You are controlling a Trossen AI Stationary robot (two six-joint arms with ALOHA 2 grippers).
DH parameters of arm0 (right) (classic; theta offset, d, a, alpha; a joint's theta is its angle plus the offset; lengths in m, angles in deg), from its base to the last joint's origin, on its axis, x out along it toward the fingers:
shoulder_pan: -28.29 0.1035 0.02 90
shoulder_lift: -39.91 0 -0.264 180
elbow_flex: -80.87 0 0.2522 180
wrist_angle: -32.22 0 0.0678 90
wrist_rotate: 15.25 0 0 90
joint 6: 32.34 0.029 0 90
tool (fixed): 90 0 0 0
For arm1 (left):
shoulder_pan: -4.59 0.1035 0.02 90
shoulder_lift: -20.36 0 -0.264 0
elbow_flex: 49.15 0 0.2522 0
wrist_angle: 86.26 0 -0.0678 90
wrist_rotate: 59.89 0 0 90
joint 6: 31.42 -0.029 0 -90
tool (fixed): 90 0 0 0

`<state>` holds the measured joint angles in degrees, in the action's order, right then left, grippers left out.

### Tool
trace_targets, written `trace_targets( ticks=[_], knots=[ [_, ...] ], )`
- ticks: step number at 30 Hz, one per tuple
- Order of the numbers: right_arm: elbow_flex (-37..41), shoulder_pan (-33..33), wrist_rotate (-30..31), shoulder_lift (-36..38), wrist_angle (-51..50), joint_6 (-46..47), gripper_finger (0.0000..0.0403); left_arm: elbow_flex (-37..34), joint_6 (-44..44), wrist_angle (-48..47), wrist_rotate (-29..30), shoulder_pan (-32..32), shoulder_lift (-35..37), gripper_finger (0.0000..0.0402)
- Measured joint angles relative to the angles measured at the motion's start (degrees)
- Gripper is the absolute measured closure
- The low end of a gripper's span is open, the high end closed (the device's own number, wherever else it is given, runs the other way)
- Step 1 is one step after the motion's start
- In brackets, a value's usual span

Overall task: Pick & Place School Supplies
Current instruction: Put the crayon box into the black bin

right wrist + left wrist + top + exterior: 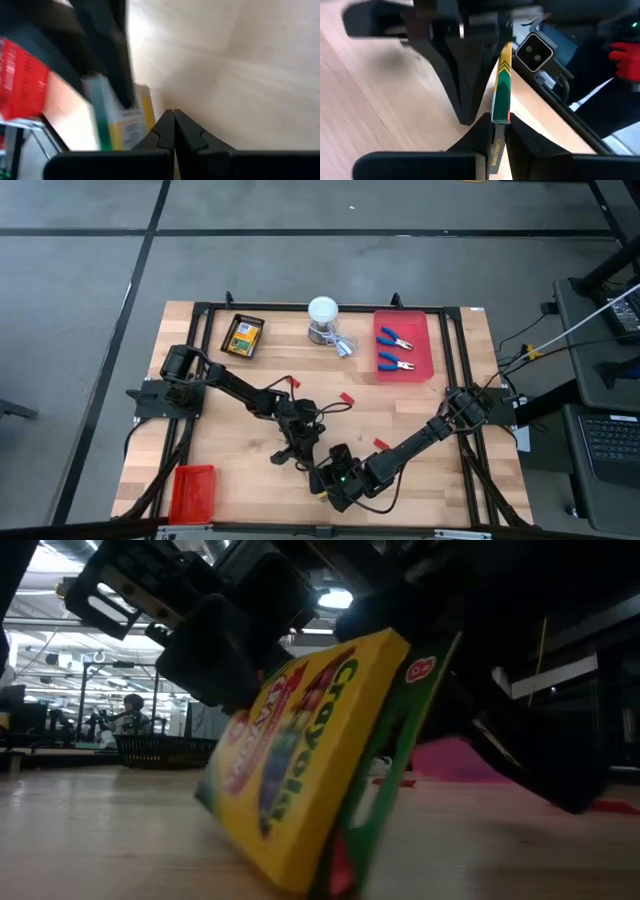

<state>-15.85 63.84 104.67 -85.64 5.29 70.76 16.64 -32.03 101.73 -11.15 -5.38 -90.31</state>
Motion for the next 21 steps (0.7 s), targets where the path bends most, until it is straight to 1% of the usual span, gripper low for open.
trace_targets(
  ticks=[5,7,9,16,18,21],
  knots=[
    [0.00,1.69,6.75,0.12,-0.34,4.03,0.0403,0.07,0.42,-6.16,-0.69,-0.37,1.22,0.0374],
    [-0.02,2.54,9.34,0.12,-2.05,6.51,0.0403,0.07,-0.12,-9.11,-0.70,-0.47,2.35,0.0374],
    [0.00,3.42,10.71,0.12,-5.14,9.43,0.0403,0.03,-0.44,-11.89,-0.19,-0.48,3.79,0.0373],
    [0.00,6.92,12.87,0.12,-12.70,17.99,0.0403,0.02,-5.11,-26.51,5.70,0.71,11.17,0.0374],
    [0.00,7.66,13.20,0.12,-13.85,19.02,0.0403,-0.01,-5.53,-30.46,6.90,1.27,13.41,0.0374],
    [0.00,8.42,13.21,0.12,-14.45,19.07,0.0403,-0.07,-5.73,-35.50,11.52,1.94,18.00,0.0374]
  ],
)
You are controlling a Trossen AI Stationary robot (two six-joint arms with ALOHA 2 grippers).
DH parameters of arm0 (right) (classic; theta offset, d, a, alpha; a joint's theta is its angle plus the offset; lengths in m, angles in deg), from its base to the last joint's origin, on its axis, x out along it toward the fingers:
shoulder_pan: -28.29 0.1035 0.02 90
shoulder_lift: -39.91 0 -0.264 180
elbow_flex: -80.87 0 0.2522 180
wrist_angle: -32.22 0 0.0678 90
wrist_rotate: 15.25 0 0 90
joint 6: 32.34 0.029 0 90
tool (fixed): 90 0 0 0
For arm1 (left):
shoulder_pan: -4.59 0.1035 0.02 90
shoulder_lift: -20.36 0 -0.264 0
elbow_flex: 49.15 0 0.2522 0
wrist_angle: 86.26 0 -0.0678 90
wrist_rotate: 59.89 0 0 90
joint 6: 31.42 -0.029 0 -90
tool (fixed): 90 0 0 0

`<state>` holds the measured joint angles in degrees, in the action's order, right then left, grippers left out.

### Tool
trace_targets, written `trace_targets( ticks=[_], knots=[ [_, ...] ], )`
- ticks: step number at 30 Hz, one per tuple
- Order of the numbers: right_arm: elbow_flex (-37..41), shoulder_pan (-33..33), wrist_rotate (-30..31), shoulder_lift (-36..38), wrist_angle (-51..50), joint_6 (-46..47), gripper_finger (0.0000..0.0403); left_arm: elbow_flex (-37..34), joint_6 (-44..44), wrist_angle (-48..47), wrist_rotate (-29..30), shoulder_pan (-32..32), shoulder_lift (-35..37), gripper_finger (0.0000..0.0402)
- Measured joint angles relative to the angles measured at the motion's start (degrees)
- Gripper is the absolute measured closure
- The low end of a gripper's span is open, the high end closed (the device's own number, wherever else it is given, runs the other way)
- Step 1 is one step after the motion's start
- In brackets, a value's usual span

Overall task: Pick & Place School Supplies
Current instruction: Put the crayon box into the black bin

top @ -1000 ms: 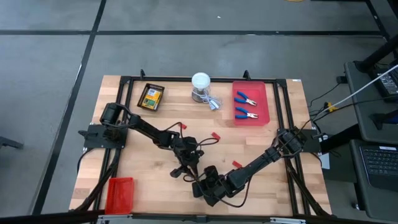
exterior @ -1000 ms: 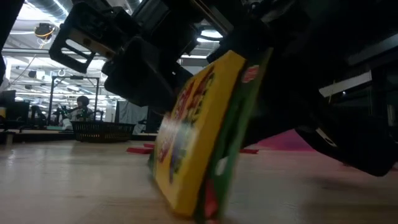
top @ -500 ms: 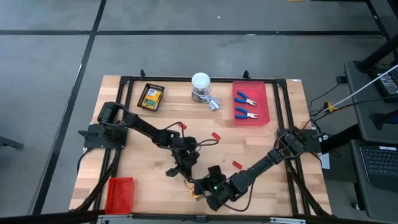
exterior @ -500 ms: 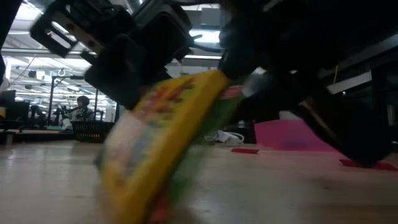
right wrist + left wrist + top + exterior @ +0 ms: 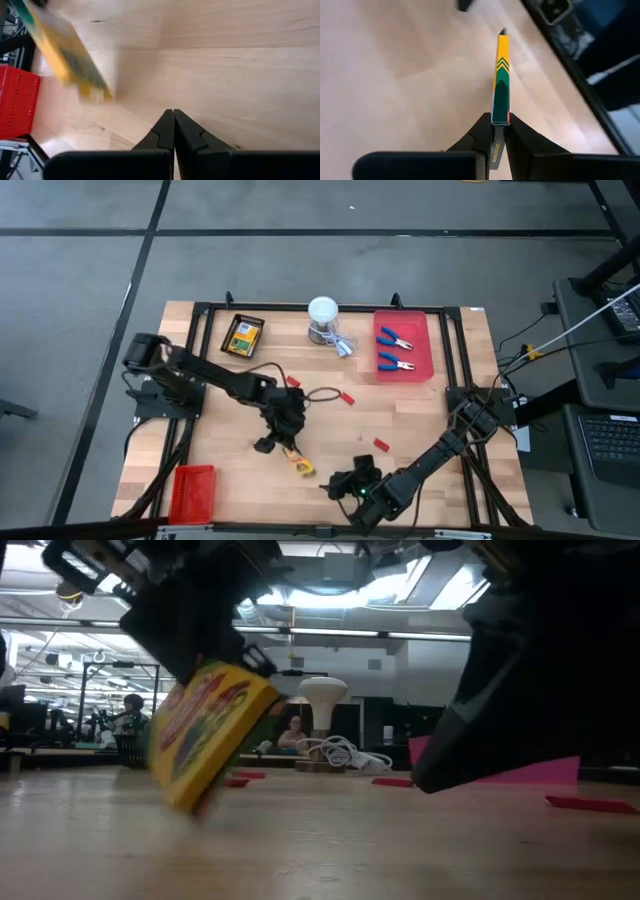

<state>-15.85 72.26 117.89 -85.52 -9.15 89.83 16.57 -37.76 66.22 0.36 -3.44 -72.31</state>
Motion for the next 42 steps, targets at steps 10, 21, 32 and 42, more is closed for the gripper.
trace_targets(
  ticks=[10,21,32,42],
  knots=[
    [0.00,0.54,0.80,0.00,-2.53,-0.02,0.0403,0.00,13.15,-14.31,34.04,3.07,19.01,0.0374],
    [0.00,0.50,1.02,-0.01,-3.77,-0.24,0.0403,0.02,54.37,-39.39,65.22,11.87,31.82,0.0374],
    [0.02,-0.40,3.28,-0.02,-3.91,-1.14,0.0403,-6.12,66.07,-36.69,72.16,21.32,33.51,0.0374],
    [0.02,-0.40,4.24,0.92,-4.35,-1.16,0.0403,-19.35,64.55,-17.36,70.02,27.25,33.58,0.0374]
  ],
)
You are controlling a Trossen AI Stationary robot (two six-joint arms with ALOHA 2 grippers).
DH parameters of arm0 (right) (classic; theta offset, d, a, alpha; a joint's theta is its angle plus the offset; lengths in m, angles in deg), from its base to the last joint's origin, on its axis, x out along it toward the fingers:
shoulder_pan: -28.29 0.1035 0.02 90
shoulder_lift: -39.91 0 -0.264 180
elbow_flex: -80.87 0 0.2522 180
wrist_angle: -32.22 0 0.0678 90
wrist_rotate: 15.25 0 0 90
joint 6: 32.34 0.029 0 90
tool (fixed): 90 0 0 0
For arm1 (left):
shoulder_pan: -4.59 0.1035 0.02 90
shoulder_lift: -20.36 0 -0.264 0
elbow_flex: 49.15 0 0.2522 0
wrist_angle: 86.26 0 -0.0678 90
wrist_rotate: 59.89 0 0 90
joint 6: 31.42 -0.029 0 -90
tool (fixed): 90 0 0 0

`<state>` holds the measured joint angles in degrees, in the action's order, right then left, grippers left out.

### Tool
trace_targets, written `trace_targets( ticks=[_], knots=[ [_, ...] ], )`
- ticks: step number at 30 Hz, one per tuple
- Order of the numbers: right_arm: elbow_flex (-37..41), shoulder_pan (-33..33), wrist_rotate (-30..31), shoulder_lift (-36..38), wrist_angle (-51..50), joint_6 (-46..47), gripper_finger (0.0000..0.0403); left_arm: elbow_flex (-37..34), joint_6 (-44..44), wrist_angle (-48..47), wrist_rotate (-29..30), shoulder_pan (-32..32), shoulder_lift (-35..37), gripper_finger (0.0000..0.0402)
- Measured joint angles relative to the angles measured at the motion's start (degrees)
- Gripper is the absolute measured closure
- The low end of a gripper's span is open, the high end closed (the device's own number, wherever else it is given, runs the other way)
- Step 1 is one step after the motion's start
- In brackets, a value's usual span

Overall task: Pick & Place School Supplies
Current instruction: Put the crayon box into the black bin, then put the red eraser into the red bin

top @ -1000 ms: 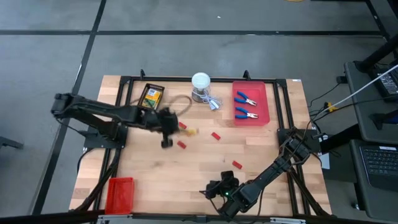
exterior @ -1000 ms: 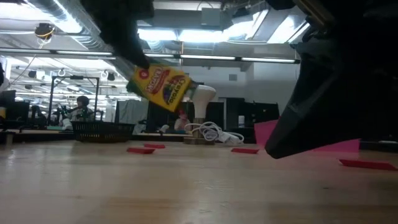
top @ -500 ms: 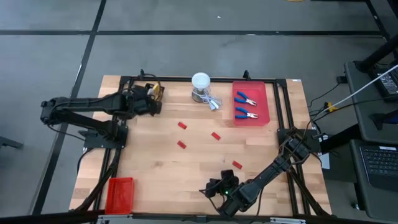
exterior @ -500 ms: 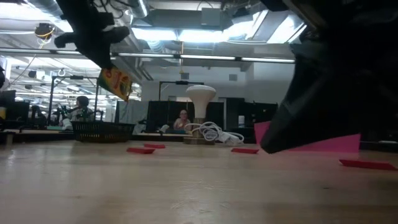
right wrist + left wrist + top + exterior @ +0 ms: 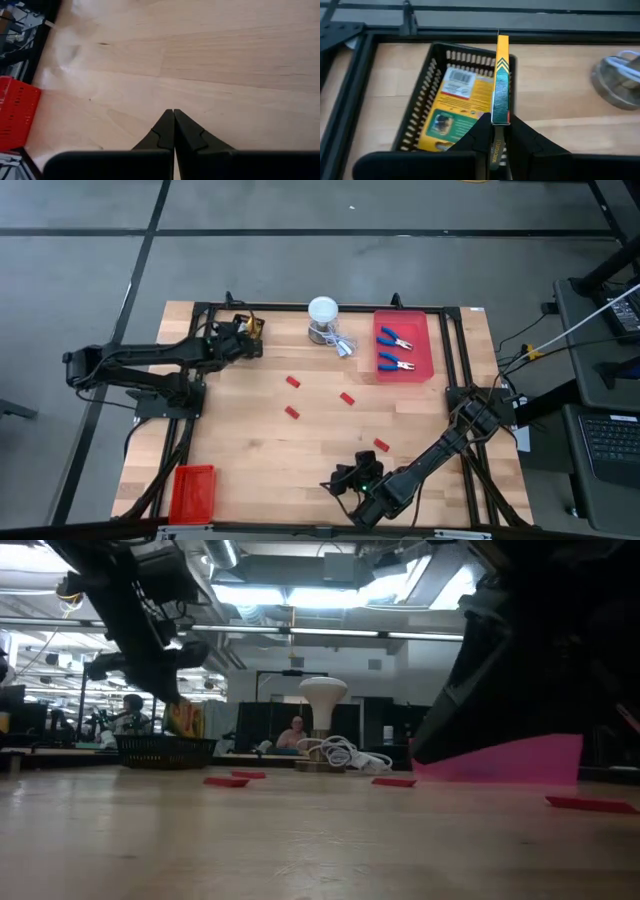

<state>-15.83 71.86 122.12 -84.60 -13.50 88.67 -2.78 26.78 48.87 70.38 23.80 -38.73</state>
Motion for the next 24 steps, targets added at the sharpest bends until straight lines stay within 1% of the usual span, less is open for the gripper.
trace_targets(
  ticks=[4,9,11,16,20,22,24],
  knots=[
    [0.02,0.00,-0.09,0.39,-0.61,-0.02,0.0403,-1.20,0.27,1.08,1.50,0.17,0.00,0.0374],
    [0.02,0.00,-0.22,0.68,-1.25,-0.02,0.0403,-2.17,1.53,2.48,1.21,0.60,0.00,0.0370],
    [0.03,0.00,-0.23,0.68,-1.56,-0.02,0.0403,-2.22,2.10,2.64,2.13,0.56,0.00,0.0347],
    [0.02,0.00,-0.24,0.68,-1.51,-0.02,0.0403,-2.20,2.71,4.31,3.58,0.83,0.21,0.0271],
    [0.02,0.00,-0.24,0.69,-1.49,-0.02,0.0403,-2.20,2.59,5.73,6.25,0.82,2.15,0.0226],
    [0.02,0.00,-0.22,0.69,-1.49,-0.02,0.0403,-2.20,0.34,8.31,8.26,0.11,4.17,0.0212],
    [0.02,0.00,-0.20,0.69,-1.49,-0.02,0.0403,-2.20,-7.09,13.62,8.26,-0.94,6.34,0.0205]
  ],
)
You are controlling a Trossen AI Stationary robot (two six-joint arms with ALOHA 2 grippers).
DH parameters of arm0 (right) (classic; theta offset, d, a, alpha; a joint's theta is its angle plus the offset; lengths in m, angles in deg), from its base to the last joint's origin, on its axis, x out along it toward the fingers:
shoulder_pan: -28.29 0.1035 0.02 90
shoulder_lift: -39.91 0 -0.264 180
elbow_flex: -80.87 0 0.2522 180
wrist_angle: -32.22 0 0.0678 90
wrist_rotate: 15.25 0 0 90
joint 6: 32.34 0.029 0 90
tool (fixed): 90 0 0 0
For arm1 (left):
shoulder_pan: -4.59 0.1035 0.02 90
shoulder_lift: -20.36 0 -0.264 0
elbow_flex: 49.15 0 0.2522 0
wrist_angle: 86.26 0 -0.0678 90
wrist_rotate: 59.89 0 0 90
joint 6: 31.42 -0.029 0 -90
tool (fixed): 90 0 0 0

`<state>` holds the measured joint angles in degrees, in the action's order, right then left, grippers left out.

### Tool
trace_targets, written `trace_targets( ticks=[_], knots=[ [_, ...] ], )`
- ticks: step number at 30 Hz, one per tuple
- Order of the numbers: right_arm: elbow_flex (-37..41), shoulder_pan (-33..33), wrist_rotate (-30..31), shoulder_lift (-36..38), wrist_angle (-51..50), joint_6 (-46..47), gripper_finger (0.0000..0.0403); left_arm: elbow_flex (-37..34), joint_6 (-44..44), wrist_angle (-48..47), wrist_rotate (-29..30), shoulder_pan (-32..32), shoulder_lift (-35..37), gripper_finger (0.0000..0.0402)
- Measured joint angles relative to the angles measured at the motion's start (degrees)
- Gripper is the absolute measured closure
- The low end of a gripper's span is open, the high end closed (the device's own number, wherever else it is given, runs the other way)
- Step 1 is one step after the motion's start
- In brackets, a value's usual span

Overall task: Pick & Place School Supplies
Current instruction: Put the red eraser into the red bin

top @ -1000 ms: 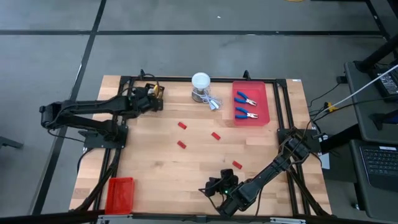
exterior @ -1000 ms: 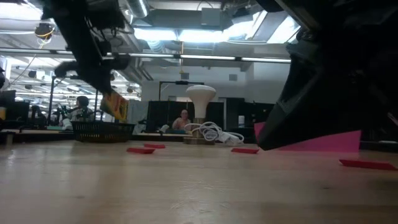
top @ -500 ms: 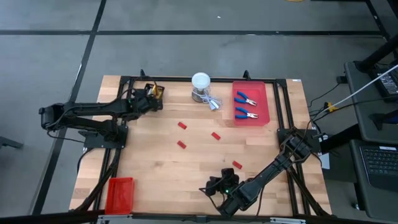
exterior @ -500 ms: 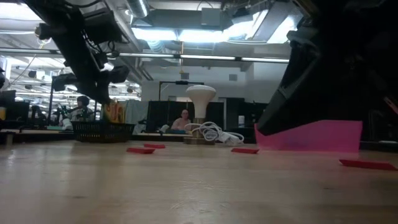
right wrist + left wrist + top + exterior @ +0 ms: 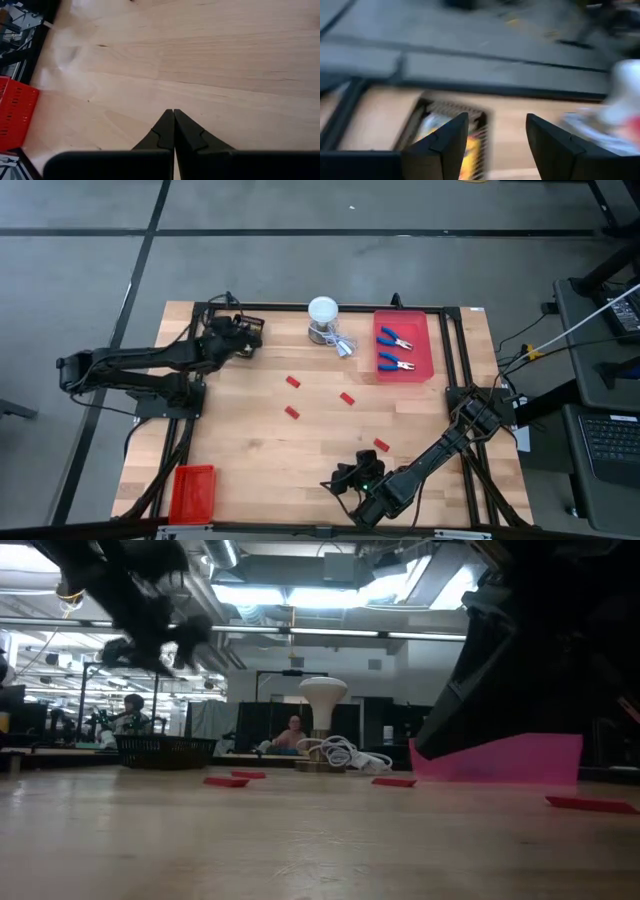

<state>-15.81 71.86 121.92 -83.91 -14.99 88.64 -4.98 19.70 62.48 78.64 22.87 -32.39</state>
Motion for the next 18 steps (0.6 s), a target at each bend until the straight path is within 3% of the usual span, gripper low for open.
trace_targets(
  ticks=[3,7,9,12,18],
  knots=[
    [0.00,-0.01,1.55,0.00,-0.02,-0.10,0.0403,0.04,-15.30,9.75,-10.90,-1.18,2.41,0.0205],
    [0.00,-0.55,3.69,0.00,0.00,-0.65,0.0401,0.07,-26.14,15.45,-38.67,-3.57,3.57,0.0214],
    [0.00,-1.12,4.62,0.00,0.01,-1.09,0.0395,0.07,-27.66,14.65,-48.09,-6.07,3.45,0.0219],
    [0.00,-2.20,4.81,0.36,0.02,-2.99,0.0380,0.06,-30.63,10.82,-52.21,-11.44,2.67,0.0223],
    [0.00,-4.17,7.53,3.95,1.13,-10.76,0.0356,0.07,-28.47,7.20,-51.67,-20.85,-0.83,0.0220]
  ],
)
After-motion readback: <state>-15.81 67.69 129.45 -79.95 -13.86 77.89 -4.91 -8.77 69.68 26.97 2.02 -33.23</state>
